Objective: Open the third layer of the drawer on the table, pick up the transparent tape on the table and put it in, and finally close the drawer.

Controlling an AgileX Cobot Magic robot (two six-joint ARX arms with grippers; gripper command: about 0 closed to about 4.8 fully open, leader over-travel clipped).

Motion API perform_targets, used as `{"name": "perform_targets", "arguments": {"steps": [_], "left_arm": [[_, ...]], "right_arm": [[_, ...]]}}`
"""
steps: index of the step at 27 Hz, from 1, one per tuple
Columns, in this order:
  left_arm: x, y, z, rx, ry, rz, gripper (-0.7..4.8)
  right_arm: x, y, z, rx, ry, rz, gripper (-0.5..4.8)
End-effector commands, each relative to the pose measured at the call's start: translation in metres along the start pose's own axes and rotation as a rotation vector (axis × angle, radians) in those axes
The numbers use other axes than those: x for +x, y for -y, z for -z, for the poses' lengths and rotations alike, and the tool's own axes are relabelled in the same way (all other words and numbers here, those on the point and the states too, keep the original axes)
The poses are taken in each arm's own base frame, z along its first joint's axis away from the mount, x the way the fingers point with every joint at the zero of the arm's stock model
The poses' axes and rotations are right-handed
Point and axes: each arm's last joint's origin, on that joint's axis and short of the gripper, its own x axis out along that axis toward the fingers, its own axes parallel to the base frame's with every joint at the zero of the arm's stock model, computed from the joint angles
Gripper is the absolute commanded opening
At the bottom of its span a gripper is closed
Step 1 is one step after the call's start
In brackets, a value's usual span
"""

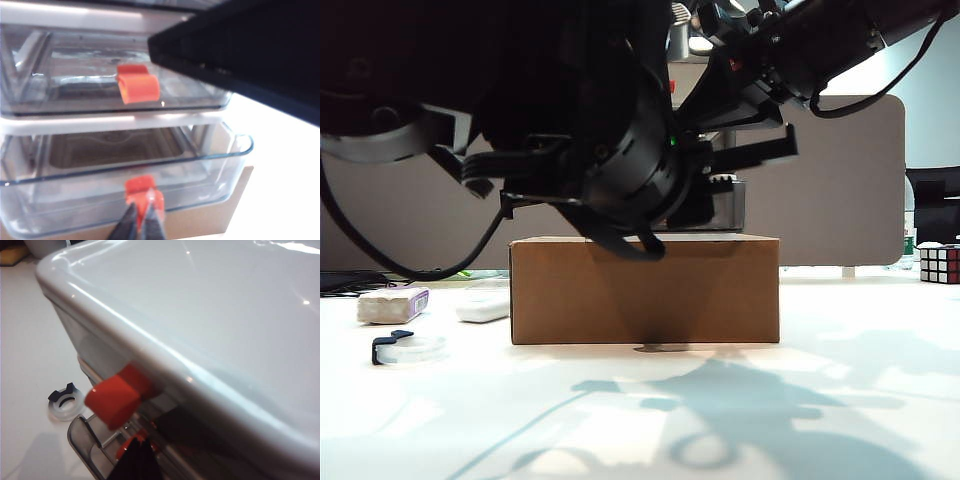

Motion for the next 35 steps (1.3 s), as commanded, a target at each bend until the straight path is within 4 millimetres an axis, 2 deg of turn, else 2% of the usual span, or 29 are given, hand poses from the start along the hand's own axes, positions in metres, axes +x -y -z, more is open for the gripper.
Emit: {"name": "perform_targets", "arguments": {"steps": [1, 12, 13, 15, 17, 26, 35], "left_arm": [[-0.004, 0.005, -0.001, 0.000, -0.001, 0.016, -0.06], [-0.014, 0.011, 0.002, 0.015, -0.004, 0.007, -0.02], [-0.014, 0.011, 0.002, 0.016, -0.005, 0.005, 0.17], [-0.013, 0.010, 0.002, 0.016, -0.004, 0.001, 0.93], [-0.010, 0.009, 0.001, 0.013, -0.003, -0.003, 1.17], [0.003, 0.002, -0.001, -0.022, -0.018, 0.043, 1.17], [0.006, 0.000, -0.002, -0.025, -0.016, 0.037, 1.17]], "right_arm": [[-0.001, 0.000, -0.007, -0.017, 0.050, 0.007, -0.05], [-0.001, 0.000, -0.007, -0.016, 0.049, 0.005, -0.05], [-0.001, 0.000, -0.007, -0.015, 0.047, 0.004, -0.05], [-0.001, 0.000, -0.006, -0.013, 0.039, 0.004, -0.05], [-0.001, 0.000, -0.005, -0.010, 0.030, 0.003, -0.05], [-0.001, 0.000, -0.005, -0.010, 0.029, 0.003, -0.05], [0.000, 0.000, -0.005, -0.010, 0.030, 0.003, -0.05]]}}
